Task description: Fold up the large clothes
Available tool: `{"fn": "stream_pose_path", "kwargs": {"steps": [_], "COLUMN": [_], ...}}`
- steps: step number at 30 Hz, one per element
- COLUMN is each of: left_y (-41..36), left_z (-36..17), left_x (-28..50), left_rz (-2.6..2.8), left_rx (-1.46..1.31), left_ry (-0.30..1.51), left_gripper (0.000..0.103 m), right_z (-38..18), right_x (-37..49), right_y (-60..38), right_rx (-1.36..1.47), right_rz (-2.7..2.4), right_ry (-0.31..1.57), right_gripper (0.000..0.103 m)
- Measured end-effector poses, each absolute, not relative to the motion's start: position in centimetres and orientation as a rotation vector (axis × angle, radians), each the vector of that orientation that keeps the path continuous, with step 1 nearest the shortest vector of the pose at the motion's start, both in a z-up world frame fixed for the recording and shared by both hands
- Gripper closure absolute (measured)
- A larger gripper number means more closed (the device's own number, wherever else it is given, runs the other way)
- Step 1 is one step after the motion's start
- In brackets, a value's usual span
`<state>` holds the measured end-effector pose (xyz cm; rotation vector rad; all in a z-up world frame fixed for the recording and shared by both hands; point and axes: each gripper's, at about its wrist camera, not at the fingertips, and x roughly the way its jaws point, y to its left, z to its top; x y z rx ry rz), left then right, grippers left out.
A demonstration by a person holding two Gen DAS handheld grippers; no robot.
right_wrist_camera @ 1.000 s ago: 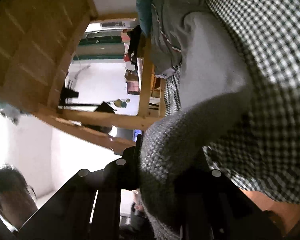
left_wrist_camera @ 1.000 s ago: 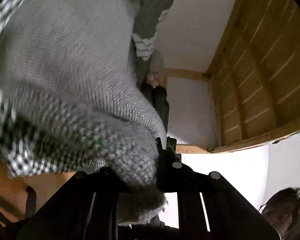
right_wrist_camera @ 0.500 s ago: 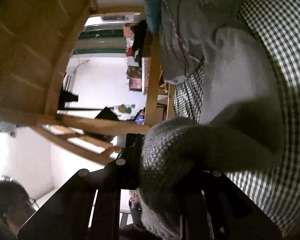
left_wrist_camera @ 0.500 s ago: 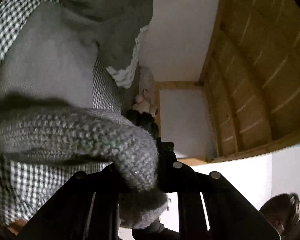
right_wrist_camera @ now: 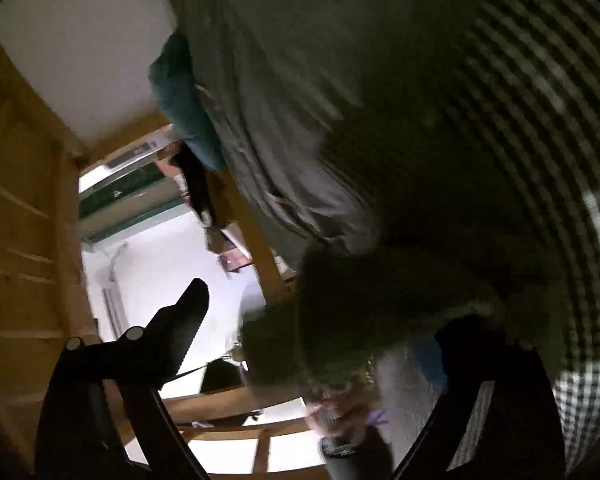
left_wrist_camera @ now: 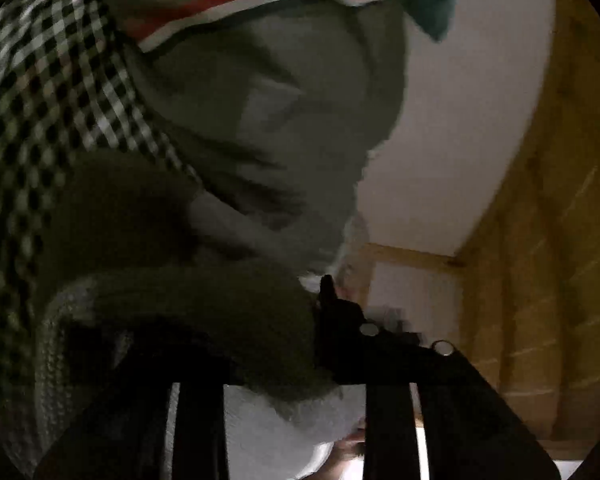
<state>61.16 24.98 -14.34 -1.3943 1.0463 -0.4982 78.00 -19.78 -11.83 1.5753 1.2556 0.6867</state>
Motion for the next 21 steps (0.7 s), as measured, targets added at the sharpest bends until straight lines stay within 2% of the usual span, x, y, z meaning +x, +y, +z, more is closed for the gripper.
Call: {"fn": "stream_pose_path", "kwargs": {"steps": [1,2,3,4,5,7,10,14,17,21], "left_y": [25.0,25.0,25.1,25.3,25.6,26.2,27.1,25.2,21.6,19.3], "left_z": [-14.9,-15.4,-15.7,-15.5,-15.0,-13.6,-9.1,-5.2,-6.1,-10.7], "left_x": [61.4,61.4,61.2,60.9,60.5,60.3,59.8,56.1,52.6,52.3], "left_rz": [-0.500,-0.518,-0.535,-0.548,-0.561,-0.575,-0.559,-0.546,-0.537,-0.424], "left_rx": [-1.405,-1.434,-1.453,-1.475,-1.512,-1.503,-1.346,-1.072,-0.827,-0.665], "left_ry": [1.041,1.004,0.961,0.913,0.856,0.796,0.752,0.829,0.919,0.986], "left_gripper": [0.069,0.049,0.035,0.011,0.006,0.006,0.006,0.006,0.006,0.006], "right_z": [-11.4,-10.6,-10.2,-9.4,-8.9,-7.7,-5.7,-2.9,-4.1,-9.3], "right_x": [78.6,79.1,79.4,79.7,80.0,80.5,80.0,75.0,69.9,69.1], "right_y": [-20.0,-20.4,-20.6,-21.1,-21.5,-21.8,-21.5,-20.0,-20.3,-19.3], "right_rx": [1.553,1.529,1.513,1.468,1.428,1.296,1.048,0.550,0.247,0.224], "right_rz": [0.697,0.723,0.741,0.754,0.749,0.737,0.760,0.783,0.679,0.700], "right_ry": [1.242,1.204,1.186,1.168,1.163,1.170,1.183,1.158,1.115,1.211], "right_gripper": [0.008,0.008,0.005,0.004,0.004,0.004,0.004,0.004,0.004,0.005]}}
